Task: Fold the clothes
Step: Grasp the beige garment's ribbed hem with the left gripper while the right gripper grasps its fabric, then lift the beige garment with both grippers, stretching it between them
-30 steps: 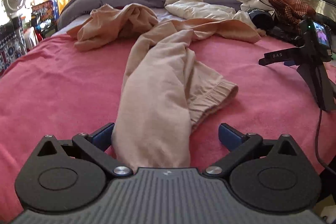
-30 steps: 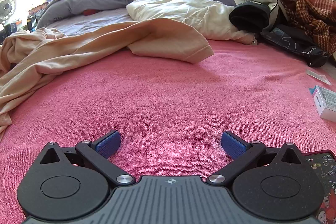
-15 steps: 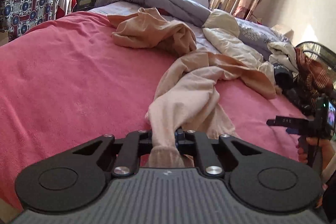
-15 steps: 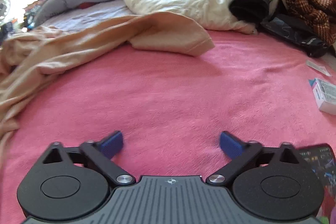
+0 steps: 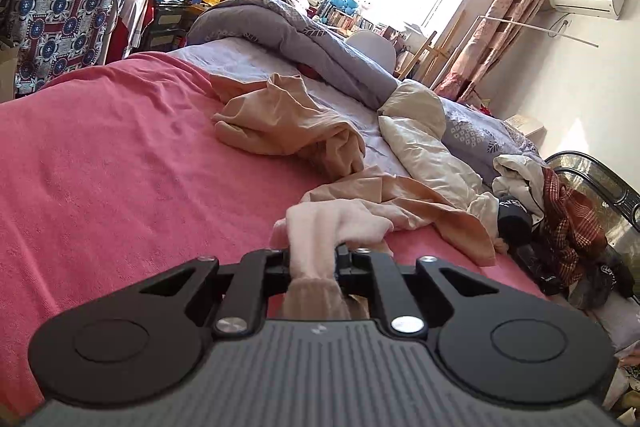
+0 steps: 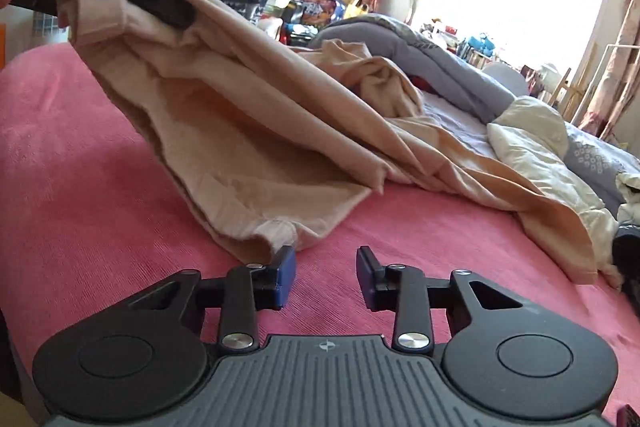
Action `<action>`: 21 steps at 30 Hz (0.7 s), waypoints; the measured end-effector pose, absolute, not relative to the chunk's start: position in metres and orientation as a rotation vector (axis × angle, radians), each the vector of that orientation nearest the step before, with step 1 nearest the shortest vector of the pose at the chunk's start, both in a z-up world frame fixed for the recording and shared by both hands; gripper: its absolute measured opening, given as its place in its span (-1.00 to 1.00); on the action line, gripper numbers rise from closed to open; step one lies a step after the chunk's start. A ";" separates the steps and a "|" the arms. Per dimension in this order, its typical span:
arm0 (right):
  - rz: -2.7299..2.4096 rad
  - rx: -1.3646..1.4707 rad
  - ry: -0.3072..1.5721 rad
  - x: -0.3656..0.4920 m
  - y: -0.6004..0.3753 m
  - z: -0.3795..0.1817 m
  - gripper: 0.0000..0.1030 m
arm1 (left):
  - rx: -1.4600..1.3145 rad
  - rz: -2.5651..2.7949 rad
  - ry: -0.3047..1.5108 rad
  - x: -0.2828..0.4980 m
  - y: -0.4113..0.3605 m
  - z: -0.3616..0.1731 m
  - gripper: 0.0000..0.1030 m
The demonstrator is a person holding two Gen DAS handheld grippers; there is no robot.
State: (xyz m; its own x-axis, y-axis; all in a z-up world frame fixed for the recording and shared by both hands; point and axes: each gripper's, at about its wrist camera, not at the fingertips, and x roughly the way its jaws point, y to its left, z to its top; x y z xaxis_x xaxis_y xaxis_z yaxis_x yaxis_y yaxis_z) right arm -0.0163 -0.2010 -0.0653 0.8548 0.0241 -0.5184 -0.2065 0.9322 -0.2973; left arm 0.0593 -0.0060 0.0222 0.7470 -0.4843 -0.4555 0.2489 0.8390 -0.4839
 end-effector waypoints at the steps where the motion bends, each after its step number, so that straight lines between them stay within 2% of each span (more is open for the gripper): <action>1: 0.134 -0.359 0.512 -0.021 -0.197 -0.062 -0.33 | -0.412 -0.414 0.604 0.060 -0.005 0.023 -0.77; 5: 0.175 -0.474 0.462 -0.040 -0.182 -0.067 -0.31 | -0.396 -0.413 0.604 0.061 -0.004 0.021 -0.77; 11: 0.053 -0.534 0.464 -0.017 -0.164 -0.085 -0.31 | -0.369 -0.409 0.611 0.057 -0.005 0.017 -0.77; 15: -0.033 -0.529 0.476 -0.001 -0.166 -0.091 -0.51 | -0.353 -0.409 0.619 0.057 -0.004 0.015 -0.77; 18: -0.046 -0.484 0.483 0.008 -0.172 -0.088 -0.88 | -0.360 -0.400 0.626 0.058 -0.002 0.013 -0.77; 21: -0.111 -0.408 0.383 -0.010 -0.191 -0.051 -0.90 | -0.348 -0.423 0.618 0.055 -0.004 0.015 -0.76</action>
